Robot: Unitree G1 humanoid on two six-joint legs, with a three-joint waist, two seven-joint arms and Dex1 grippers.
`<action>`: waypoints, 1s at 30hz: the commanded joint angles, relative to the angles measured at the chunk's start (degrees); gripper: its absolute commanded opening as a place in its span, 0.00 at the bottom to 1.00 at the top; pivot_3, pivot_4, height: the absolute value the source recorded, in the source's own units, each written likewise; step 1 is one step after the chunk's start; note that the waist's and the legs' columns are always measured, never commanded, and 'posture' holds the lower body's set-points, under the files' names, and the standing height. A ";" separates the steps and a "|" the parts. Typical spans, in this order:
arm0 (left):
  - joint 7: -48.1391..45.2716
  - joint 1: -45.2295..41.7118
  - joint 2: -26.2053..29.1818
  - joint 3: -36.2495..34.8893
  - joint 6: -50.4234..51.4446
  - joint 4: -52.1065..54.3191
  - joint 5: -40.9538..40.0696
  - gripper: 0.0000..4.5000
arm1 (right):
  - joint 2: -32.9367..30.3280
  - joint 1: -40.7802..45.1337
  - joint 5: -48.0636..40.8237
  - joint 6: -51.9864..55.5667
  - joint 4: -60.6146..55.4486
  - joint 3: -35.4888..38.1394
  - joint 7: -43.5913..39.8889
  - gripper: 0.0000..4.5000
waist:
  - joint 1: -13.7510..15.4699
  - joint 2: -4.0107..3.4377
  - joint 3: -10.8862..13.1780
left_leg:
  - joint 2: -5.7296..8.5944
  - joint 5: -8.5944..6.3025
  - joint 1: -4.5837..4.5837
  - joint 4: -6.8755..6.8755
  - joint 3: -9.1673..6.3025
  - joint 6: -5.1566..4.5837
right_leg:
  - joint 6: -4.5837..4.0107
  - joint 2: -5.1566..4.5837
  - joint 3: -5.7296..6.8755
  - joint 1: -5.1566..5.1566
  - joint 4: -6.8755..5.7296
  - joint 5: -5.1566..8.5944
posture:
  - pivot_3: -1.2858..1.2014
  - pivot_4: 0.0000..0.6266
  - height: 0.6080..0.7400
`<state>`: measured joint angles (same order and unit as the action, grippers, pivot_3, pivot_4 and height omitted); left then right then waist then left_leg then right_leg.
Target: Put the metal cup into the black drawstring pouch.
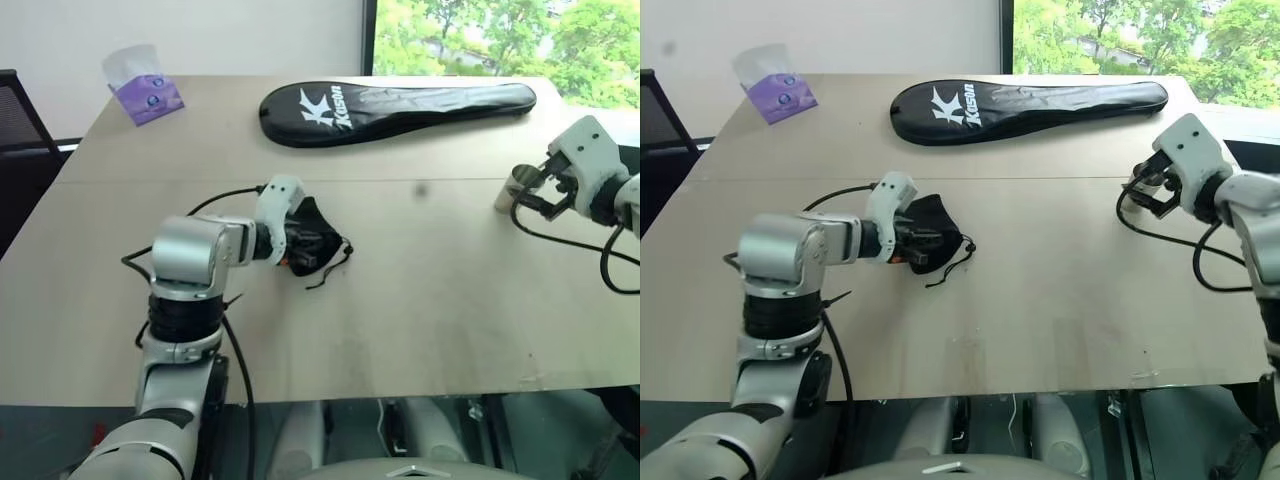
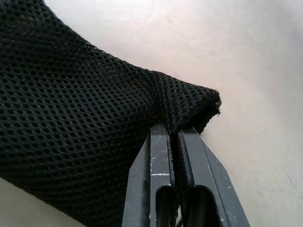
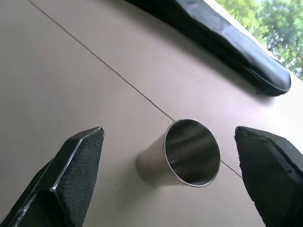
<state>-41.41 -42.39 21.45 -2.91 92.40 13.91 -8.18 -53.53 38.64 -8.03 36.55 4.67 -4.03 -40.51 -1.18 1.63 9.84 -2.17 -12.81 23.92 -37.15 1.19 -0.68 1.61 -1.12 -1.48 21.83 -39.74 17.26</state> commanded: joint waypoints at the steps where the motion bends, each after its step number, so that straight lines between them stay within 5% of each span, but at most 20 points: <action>1: 2.60 -0.89 0.37 -1.72 0.09 1.00 -2.47 0.03 | -0.57 3.96 4.95 -6.85 7.46 -3.54 -3.44 1.00 | 0.07 -0.03 0.02 | 0.00 0.00 0.00 0.00 0.01 0.01 | 0.00 -0.02 -0.01 0.00 0.00 0.00 | 0.52 0.24 1.00; 11: 9.61 0.41 0.44 -5.50 0.10 3.68 -9.48 0.03 | 4.19 12.62 12.82 -17.54 27.43 -9.26 -7.60 1.00 | 0.25 -0.15 0.14 | 0.00 0.16 -0.02 -0.02 0.03 0.29 | 0.01 -0.08 -0.01 -0.01 -0.03 -0.01 | 0.52 0.24 1.00; 21: 18.50 -0.36 -1.00 -9.14 0.10 1.78 -18.65 0.00 | 5.85 14.65 15.40 -20.95 31.43 -8.90 -10.45 0.06 | 0.26 -0.17 0.16 | 0.03 0.17 -0.01 -0.03 0.01 0.31 | 0.02 -0.34 0.03 -0.02 -0.03 -0.01 | 0.52 0.24 1.00; 27: 22.99 -1.19 -1.11 -8.38 0.10 0.45 -23.10 0.00 | 5.01 5.78 4.51 -13.60 15.39 2.20 -13.25 0.02 | 0.55 -0.20 0.20 | 0.04 0.16 0.00 -0.02 -0.04 0.33 | 0.03 -0.42 0.10 -0.04 -0.02 -0.01 | 0.52 0.24 1.00; 30: 24.74 -2.08 -3.09 -10.67 0.10 -1.40 -24.63 0.00 | 6.74 -6.32 -4.15 -10.78 -1.39 10.53 -13.72 0.02 | 0.89 -0.20 0.20 | 0.04 0.16 0.07 -0.06 -0.09 0.33 | 0.03 -0.47 0.23 -0.05 0.01 -0.01 | 0.52 0.24 1.00</action>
<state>-17.59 -42.91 19.14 -11.52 92.41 12.49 -31.35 -47.03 34.84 -7.54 24.25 11.52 1.97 -53.90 -0.29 1.43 10.04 -2.10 -12.65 24.01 -37.17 1.08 -0.35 1.64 -1.63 -1.21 21.77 -39.72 17.25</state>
